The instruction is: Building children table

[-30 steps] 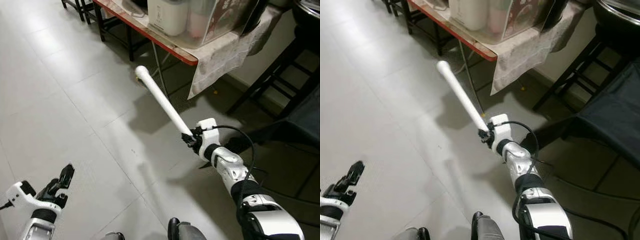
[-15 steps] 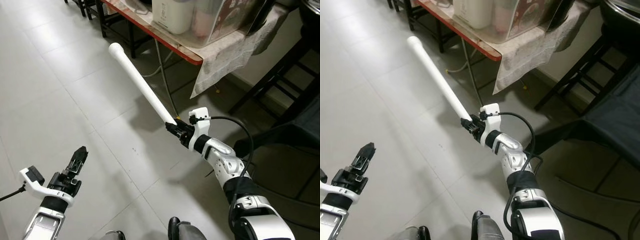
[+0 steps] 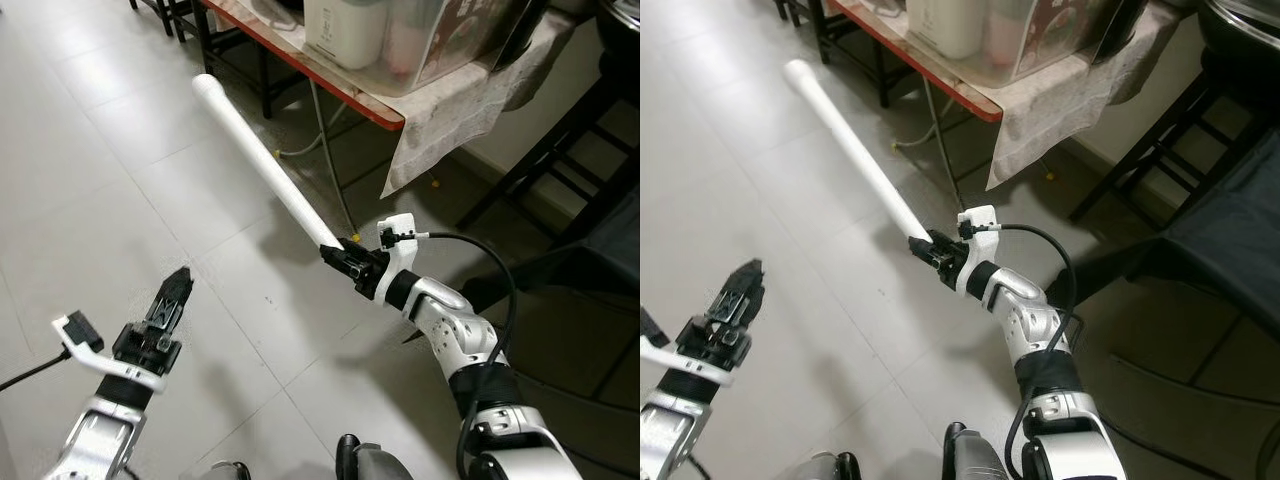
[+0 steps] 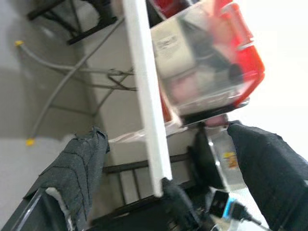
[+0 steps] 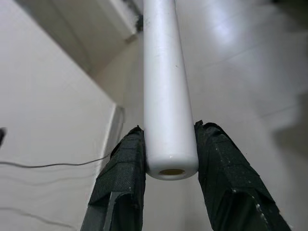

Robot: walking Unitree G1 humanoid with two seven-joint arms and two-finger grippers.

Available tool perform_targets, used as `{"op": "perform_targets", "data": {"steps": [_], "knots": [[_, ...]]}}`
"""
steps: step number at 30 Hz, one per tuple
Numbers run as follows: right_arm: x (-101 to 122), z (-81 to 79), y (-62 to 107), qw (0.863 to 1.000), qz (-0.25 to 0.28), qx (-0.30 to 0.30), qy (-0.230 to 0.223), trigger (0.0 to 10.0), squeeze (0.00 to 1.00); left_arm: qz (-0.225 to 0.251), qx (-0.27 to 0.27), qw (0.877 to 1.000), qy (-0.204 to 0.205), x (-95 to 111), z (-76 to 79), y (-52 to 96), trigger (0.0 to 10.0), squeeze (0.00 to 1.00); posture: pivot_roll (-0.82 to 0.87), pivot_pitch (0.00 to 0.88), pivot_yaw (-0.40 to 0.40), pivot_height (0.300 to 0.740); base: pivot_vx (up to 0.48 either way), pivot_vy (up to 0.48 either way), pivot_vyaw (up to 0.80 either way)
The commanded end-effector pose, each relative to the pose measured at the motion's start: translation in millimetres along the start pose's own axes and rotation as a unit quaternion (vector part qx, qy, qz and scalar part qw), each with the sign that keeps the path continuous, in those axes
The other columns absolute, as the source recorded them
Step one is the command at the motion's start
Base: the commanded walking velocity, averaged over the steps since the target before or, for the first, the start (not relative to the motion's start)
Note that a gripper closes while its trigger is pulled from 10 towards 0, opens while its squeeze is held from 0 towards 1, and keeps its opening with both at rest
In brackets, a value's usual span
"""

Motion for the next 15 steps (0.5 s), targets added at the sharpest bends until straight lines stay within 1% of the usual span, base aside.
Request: {"op": "perform_targets", "data": {"steps": [1, 5, 6, 7, 8, 9, 10, 11, 13, 15], "knots": [[-2, -4.6, 1.0, 1.000, 0.003, 0.016, -0.008, 10.0, 0.00, 0.004, 0.004, 1.000, 0.012, 0, -1.7, 5.5, 10.0, 1.00, 0.02, 0.246, -0.046, 0.734, 0.000, 0.000, 0.00], [-2, -5.5, 1.5, 1.000, 0.002, 0.017, -0.009, 10.0, 0.00, 0.005, -0.002, 1.000, 0.017, 0, -0.5, 4.4, 10.0, 1.00, 0.02, 0.246, -0.046, 0.734, 0.000, 0.000, 0.00], [-3, -9.7, 3.2, 0.999, -0.004, 0.031, -0.021, 10.0, 0.00, 0.004, -0.009, 1.000, 0.024, 0, -0.4, -1.3, 10.0, 0.16, 0.01, 0.256, -0.048, 0.734, 0.000, 0.000, 0.00], [-3, -9.7, 3.2, 0.999, -0.004, 0.031, -0.021, 10.0, 0.00, 0.004, -0.009, 1.000, 0.024, 0, -0.4, -1.3, 10.0, 0.16, 0.01, 0.256, -0.048, 0.734, 0.000, 0.000, 0.00], [-4, -14.7, 5.2, 0.998, -0.010, 0.045, -0.031, 10.0, 0.00, 0.004, -0.019, 0.999, 0.029, -1, 0.6, -9.9, 10.0, 0.00, 0.00, 0.266, -0.048, 0.734, 0.000, 0.000, 0.00], [-4, -14.7, 5.2, 0.998, -0.010, 0.045, -0.031, 10.0, 0.00, 0.004, -0.019, 0.999, 0.029, -1, 0.6, -9.9, 10.0, 0.00, 0.00, 0.266, -0.048, 0.734, 0.000, 0.000, 0.00], [-5, -18.8, 7.0, 0.998, -0.015, 0.055, -0.039, 10.0, 0.00, 0.004, -0.031, 0.999, 0.034, -2, 2.8, -17.7, 10.0, 0.00, 0.00, 0.271, -0.045, 0.734, 0.000, 0.000, 0.00], [-5, -18.8, 7.0, 0.998, -0.015, 0.055, -0.039, 10.0, 0.00, 0.004, -0.031, 0.999, 0.034, -2, 2.8, -17.7, 10.0, 0.00, 0.00, 0.271, -0.045, 0.734, 0.000, 0.000, 0.00], [-4, -23.6, 9.4, 0.997, -0.019, 0.063, -0.046, 10.0, 0.00, 0.002, -0.043, 0.998, 0.040, -3, 5.5, -26.2, 10.0, 0.00, 0.00, 0.279, -0.040, 0.734, 0.000, 0.000, 0.00], [-3, -25.6, 9.8, 0.997, -0.020, 0.064, -0.047, 10.0, 0.00, -0.001, -0.051, 0.998, 0.045, -5, 7.2, -29.9, 10.0, 0.00, 0.00, 0.288, -0.035, 0.734, 0.000, 0.000, 0.00]]}}
Point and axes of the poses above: a point about 5 cm out from each wrist's last joint towards the gripper, its own y axis pointing back from the gripper into the wrist, its own x axis along the axis of the wrist's last joint, z = x × y, the point moved 1 cm from there along -y, pointing out of the wrist towards the gripper, and after that the axes turned 3 degrees about -y, right-handed, at the moved point
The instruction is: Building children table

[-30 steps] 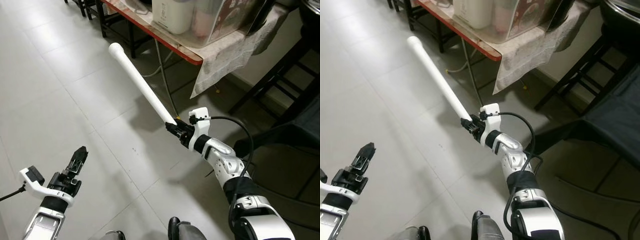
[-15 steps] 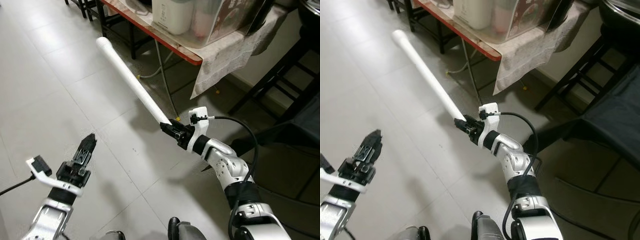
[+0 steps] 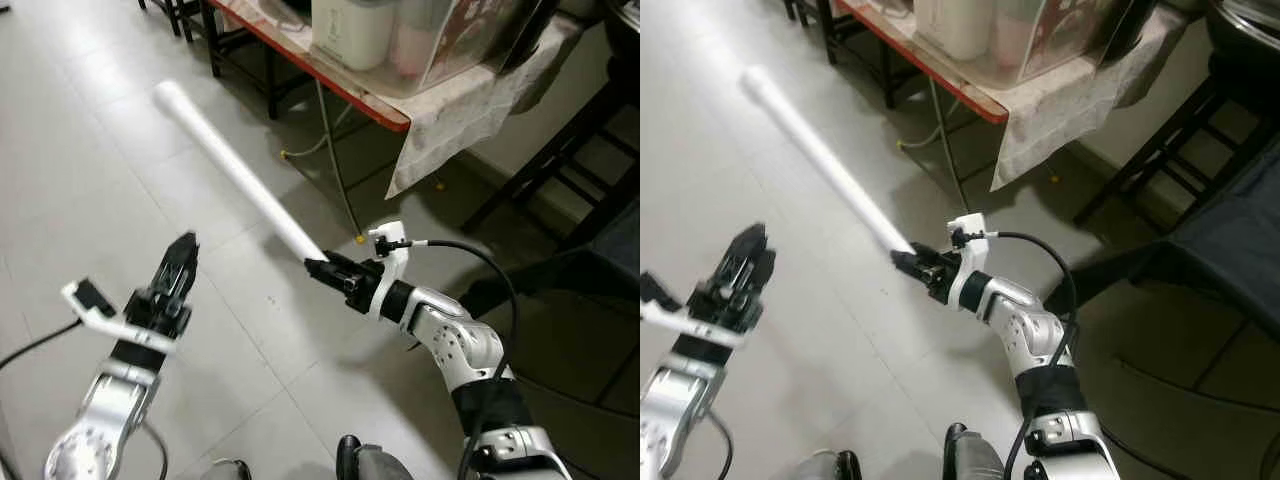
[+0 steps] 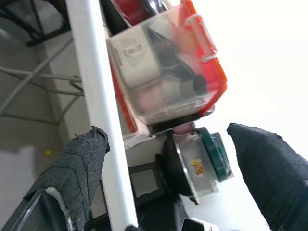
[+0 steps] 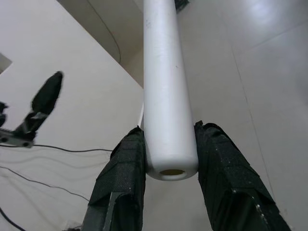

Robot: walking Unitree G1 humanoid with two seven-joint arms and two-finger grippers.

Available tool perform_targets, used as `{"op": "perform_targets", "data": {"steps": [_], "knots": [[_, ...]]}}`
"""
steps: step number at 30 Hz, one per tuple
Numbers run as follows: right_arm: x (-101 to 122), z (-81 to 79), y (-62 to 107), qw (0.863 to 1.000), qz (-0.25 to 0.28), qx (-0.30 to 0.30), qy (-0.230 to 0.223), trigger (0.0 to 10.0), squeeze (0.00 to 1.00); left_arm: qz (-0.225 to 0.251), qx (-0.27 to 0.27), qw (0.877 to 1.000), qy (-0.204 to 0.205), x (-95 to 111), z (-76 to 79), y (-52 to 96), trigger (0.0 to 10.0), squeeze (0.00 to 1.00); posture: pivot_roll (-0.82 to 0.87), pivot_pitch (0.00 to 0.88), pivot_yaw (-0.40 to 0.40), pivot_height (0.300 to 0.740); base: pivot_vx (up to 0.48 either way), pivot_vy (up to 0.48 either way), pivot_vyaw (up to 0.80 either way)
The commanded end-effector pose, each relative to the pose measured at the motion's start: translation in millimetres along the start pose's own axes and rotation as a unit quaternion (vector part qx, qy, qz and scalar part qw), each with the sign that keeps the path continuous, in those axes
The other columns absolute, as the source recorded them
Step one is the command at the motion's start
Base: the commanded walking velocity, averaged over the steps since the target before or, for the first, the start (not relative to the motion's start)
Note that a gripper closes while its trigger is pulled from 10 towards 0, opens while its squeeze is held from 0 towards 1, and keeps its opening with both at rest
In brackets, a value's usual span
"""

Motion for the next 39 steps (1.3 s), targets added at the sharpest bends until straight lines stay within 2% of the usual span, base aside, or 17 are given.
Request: {"op": "perform_targets", "data": {"steps": [1, 11, 14, 21, 25, 39], "knots": [[1, -5.4, 0.7, 1.000, 0.005, 0.014, -0.005, 10.0, 0.00, -0.004, 0.009, 1.000, 0.015, -4, -5.4, 5.5, 10.0, 0.00, 0.00, 0.288, -0.035, 0.734, 0.000, 0.000, 0.00], [6, -8.3, 1.2, 1.000, 0.017, 0.003, -0.001, 10.0, 0.00, -0.018, -0.009, 1.000, 0.022, -10, 1.6, 1.0, 10.0, 0.00, 0.02, 0.306, -0.008, 0.734, 0.000, 0.000, 0.00], [10, -5.7, 3.0, 0.999, 0.027, -0.017, 0.004, 10.0, 0.00, -0.024, -0.010, 0.999, 0.018, -11, 0.8, 0.8, 10.0, 0.00, 0.01, 0.302, -0.010, 0.734, 0.000, 0.000, 0.00], [22, 6.8, 7.5, 0.996, 0.056, -0.071, 0.027, 10.0, 0.00, -0.052, -0.008, 0.998, -0.018, -11, -0.1, -3.6, 10.0, 0.00, 0.01, 0.282, -0.011, 0.734, 0.000, 0.000, 0.00], [26, 8.3, 8.8, 0.994, 0.066, -0.084, 0.033, 10.0, 0.00, -0.065, -0.010, 0.997, -0.028, -14, 0.8, -4.2, 10.0, 0.00, 0.01, 0.282, -0.011, 0.734, 0.000, 0.000, 0.00], [27, -2.6, -0.7, 0.995, 0.070, -0.061, 0.044, 10.0, 0.00, -0.068, -0.002, 0.997, -0.038, -15, -2.8, 2.2, 10.0, 0.00, 0.01, 0.273, -0.023, 0.734, 0.000, 0.000, -0.78]]}}
Point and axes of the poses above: a point about 5 cm out from each wrist's last joint towards the gripper, its own y axis pointing back from the gripper into the wrist, its own x axis along the axis of the wrist's last joint, z = x × y, the point moved 1 cm from there along -y, pointing out of the wrist towards the gripper, and after that the axes turned 3 degrees about -y, right-handed, at the moved point
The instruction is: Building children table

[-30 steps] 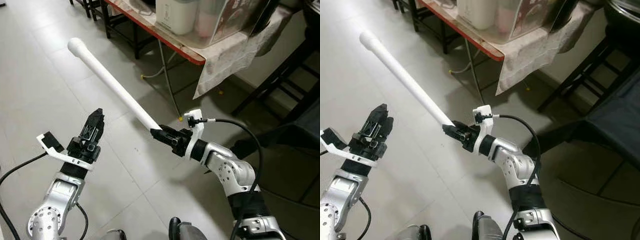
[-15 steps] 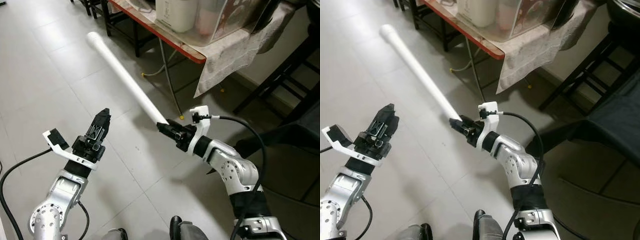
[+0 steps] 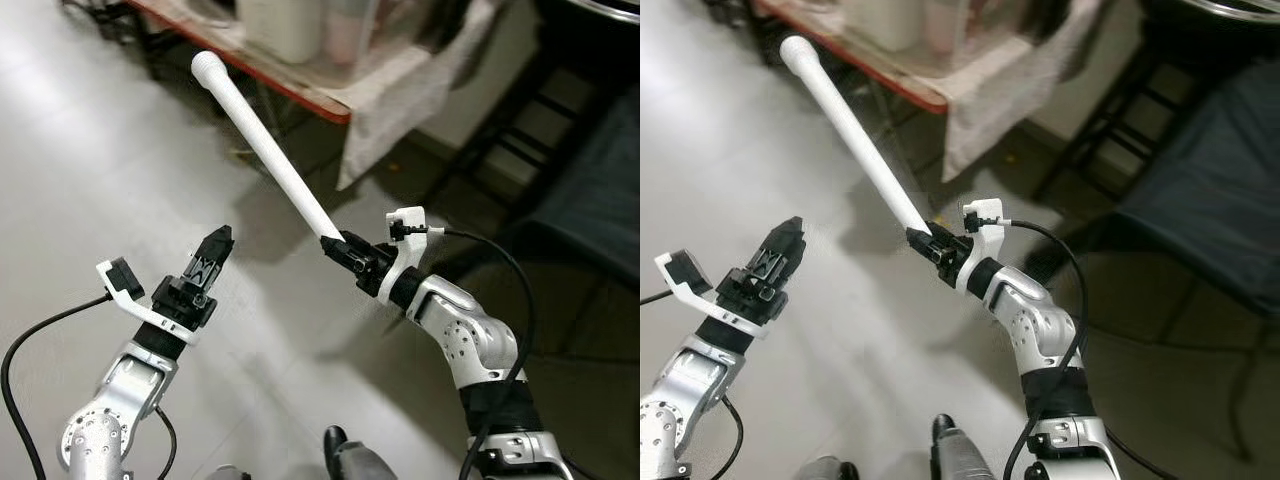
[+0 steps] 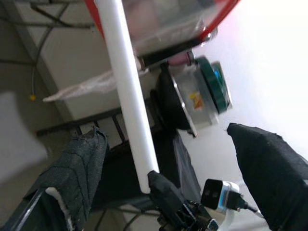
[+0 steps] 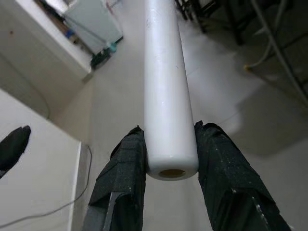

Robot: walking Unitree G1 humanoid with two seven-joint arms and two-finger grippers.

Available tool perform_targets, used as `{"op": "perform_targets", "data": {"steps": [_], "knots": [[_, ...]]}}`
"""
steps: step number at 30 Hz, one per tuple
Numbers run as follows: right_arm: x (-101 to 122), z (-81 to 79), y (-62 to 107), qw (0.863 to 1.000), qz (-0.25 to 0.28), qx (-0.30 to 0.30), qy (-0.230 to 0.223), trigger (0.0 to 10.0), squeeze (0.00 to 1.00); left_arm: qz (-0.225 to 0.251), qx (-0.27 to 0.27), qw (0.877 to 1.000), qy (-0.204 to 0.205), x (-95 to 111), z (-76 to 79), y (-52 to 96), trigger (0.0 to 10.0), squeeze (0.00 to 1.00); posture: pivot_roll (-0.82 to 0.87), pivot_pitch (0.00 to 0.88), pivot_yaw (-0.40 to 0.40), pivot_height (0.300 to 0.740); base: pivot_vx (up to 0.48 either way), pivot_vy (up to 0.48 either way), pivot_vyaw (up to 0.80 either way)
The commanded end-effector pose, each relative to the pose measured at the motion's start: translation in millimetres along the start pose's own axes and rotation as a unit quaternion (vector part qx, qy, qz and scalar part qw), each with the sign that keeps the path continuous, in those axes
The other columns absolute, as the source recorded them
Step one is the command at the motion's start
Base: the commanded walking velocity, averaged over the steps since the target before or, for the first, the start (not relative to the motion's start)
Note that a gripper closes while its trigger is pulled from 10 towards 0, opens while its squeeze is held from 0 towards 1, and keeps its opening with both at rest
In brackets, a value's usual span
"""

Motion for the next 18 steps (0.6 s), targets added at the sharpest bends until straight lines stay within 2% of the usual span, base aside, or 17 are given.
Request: {"op": "perform_targets", "data": {"steps": [1, 11, 18], "knots": [[3, -7.7, -3.1, 1.000, 0.012, 0.017, 0.012, 10.0, 0.00, -0.005, 0.007, 1.000, 0.003, -3, -3.2, 4.8, 10.0, 0.00, 0.01, 0.273, -0.023, 0.734, 0.000, 0.000, -0.78], [5, -19.3, -7.1, 0.999, 0.013, 0.046, 0.009, 10.0, 0.00, 0.001, 0.002, 1.000, 0.000, -1, -0.5, 3.8, 10.0, 0.00, 0.01, 0.275, -0.025, 0.734, 0.000, 0.000, -0.78], [8, -28.5, -10.1, 0.997, 0.012, 0.071, 0.017, 10.0, 0.00, 0.010, -0.002, 1.000, -0.003, 3, 0.9, 4.8, 10.0, 0.00, 0.01, 0.275, -0.025, 0.734, 0.000, 0.000, 0.00]]}}
Point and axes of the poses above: a point about 5 cm out from each wrist's last joint towards the gripper, its own y axis pointing back from the gripper into the wrist, its own x axis along the axis of the wrist's last joint, z = x × y, the point moved 1 cm from there along -y, pointing out of the wrist towards the gripper, and after that the axes turned 3 degrees about -y, right-handed, at the moved point
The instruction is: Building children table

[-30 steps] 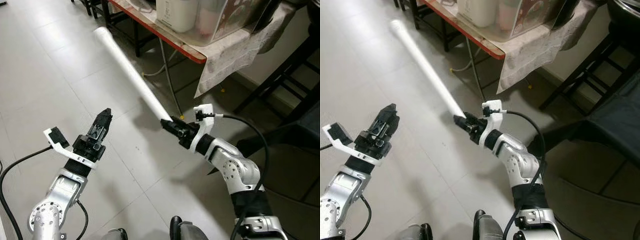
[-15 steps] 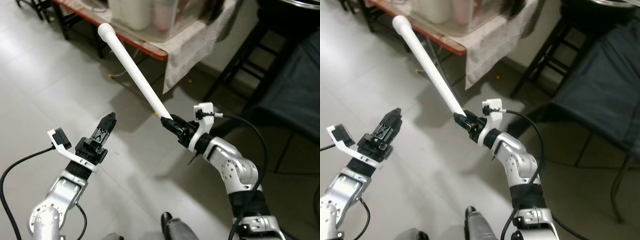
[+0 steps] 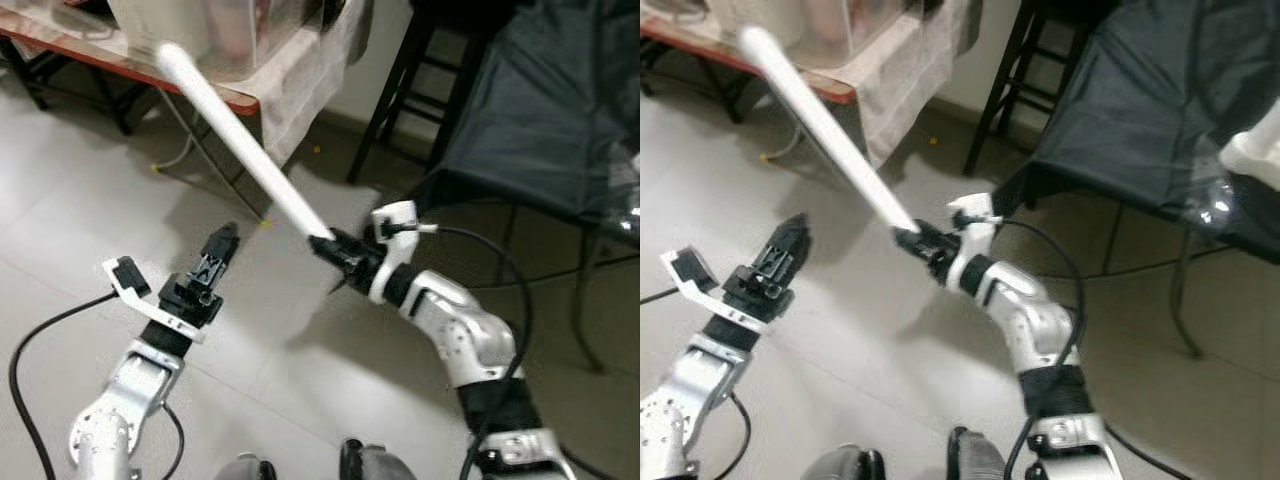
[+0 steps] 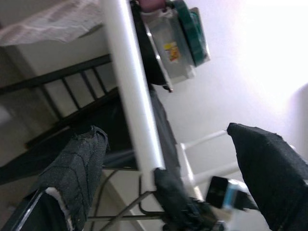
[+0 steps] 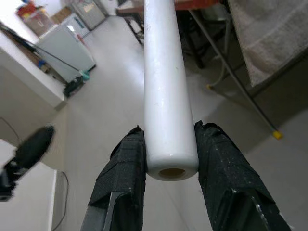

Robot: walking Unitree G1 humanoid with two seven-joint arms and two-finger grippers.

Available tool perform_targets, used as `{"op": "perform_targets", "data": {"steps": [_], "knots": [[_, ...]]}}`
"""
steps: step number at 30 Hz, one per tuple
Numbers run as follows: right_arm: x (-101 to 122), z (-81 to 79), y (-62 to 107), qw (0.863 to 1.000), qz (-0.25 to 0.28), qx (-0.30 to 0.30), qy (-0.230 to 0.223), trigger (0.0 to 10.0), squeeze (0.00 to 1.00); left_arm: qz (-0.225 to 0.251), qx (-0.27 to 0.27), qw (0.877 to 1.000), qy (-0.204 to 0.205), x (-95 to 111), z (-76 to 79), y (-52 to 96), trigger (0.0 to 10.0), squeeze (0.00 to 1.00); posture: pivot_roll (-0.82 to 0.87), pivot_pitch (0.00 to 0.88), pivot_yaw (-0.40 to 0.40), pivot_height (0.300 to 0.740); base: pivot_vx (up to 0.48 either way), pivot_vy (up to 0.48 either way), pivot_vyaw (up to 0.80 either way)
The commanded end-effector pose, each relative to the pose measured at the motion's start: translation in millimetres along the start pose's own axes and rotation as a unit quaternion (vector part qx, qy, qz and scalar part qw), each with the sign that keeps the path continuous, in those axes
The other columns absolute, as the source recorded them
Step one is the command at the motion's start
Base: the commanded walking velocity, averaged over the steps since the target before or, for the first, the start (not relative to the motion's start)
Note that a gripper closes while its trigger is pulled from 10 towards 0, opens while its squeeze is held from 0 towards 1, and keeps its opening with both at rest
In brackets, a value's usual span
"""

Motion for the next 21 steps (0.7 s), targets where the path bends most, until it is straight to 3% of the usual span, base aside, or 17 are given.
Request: {"op": "perform_targets", "data": {"steps": [1, 11, 21], "knots": [[3, -12.1, -4.5, 0.999, 0.006, 0.035, -0.003, 10.0, 0.00, 0.002, 0.000, 1.000, -0.005, 1, -0.4, 4.5, 10.0, 0.00, 0.01, 0.270, -0.029, 0.734, 0.000, 0.000, 0.00], [12, -27.7, -9.1, 0.997, 0.017, 0.072, -0.018, 10.0, 0.00, -0.014, -0.008, 1.000, -0.024, 2, 0.8, -1.4, 10.0, 0.00, 0.00, 0.264, -0.031, 0.734, 0.000, 0.000, 0.00], [3, -46.4, -5.5, 0.989, -0.016, 0.135, -0.050, 10.0, 0.00, -0.034, -0.022, 0.998, -0.045, 3, 0.9, -12.1, 10.0, 0.00, 0.00, 0.261, -0.029, 0.734, 0.000, 0.000, 0.00]]}}
Point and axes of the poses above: a point about 5 cm out from each wrist's last joint towards the gripper, its own y axis pointing back from the gripper into the wrist, its own x axis along the axis of the wrist's last joint, z = x × y, the point moved 1 cm from there along -y, pointing out of the wrist towards the gripper, and after that the axes turned 3 degrees about -y, right-handed, at the moved point
